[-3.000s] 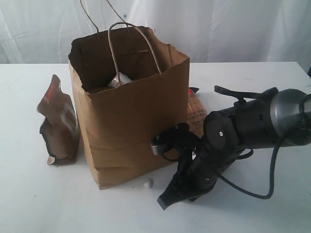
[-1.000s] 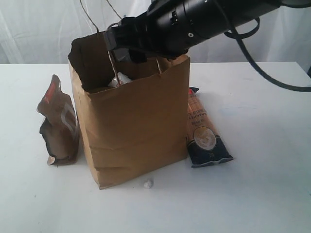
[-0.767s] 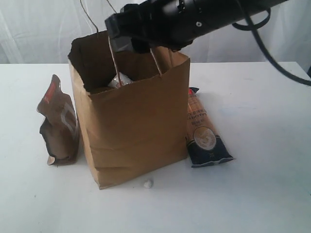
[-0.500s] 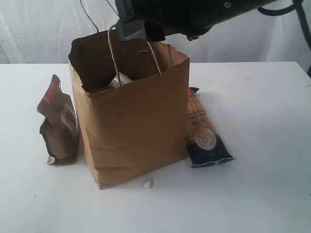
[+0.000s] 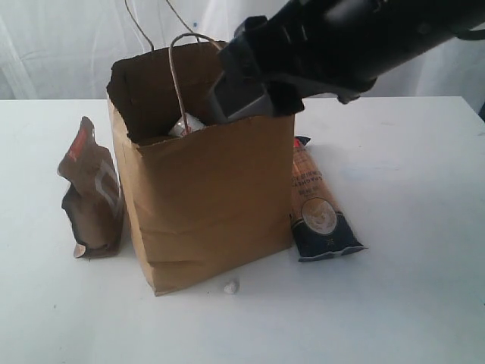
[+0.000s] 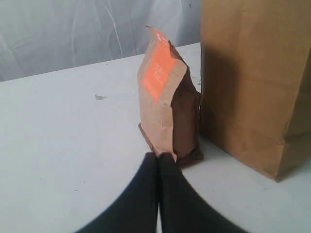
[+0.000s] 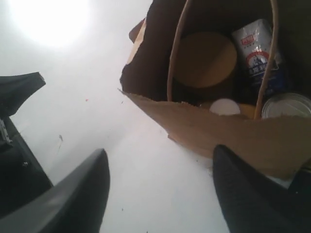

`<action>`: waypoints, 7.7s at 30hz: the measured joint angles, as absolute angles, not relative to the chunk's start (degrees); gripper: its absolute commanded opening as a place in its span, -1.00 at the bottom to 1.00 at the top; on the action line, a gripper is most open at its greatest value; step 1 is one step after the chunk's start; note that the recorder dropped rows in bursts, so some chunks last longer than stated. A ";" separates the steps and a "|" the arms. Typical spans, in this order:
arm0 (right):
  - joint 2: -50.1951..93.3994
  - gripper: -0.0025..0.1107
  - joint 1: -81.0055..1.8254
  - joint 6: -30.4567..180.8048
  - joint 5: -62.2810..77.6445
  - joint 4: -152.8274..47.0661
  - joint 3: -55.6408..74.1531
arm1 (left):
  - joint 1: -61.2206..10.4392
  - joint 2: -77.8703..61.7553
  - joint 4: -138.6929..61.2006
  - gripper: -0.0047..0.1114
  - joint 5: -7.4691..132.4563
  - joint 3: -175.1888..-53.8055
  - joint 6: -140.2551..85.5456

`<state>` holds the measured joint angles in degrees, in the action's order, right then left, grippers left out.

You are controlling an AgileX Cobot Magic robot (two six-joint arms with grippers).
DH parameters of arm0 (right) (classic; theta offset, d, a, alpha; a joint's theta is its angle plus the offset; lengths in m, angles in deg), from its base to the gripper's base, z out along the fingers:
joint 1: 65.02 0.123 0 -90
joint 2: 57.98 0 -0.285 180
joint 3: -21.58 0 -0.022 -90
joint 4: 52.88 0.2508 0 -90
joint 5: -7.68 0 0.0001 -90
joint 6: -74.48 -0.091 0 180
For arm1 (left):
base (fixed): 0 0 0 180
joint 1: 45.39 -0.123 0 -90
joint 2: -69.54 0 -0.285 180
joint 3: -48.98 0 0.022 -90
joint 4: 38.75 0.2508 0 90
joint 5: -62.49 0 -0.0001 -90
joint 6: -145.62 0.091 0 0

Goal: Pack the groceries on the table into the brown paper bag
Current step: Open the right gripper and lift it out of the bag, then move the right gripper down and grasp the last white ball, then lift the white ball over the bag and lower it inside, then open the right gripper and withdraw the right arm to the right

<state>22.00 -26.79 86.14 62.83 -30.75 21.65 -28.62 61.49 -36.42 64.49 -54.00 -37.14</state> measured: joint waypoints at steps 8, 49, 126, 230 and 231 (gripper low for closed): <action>16.13 0.06 -26.79 86.39 60.04 -30.04 8.57 | -28.62 61.49 -36.42 -0.92 64.49 -54.00 -37.14; 43.83 0.06 -17.14 80.00 12.95 -30.04 -17.52 | -28.62 61.49 -36.42 -0.92 64.49 -54.00 -37.14; 24.77 -0.96 -7.13 76.03 25.00 -31.43 -5.82 | -28.62 61.49 -36.42 -0.92 64.49 -54.00 -37.14; -27.27 -0.96 -22.73 66.56 49.48 -42.40 -18.92 | -28.62 61.49 -36.42 -0.92 64.49 -54.00 -37.14; -27.27 -0.96 -22.73 66.56 49.10 -42.88 -18.92 | -28.62 61.49 -36.42 -0.92 64.49 -54.00 -37.14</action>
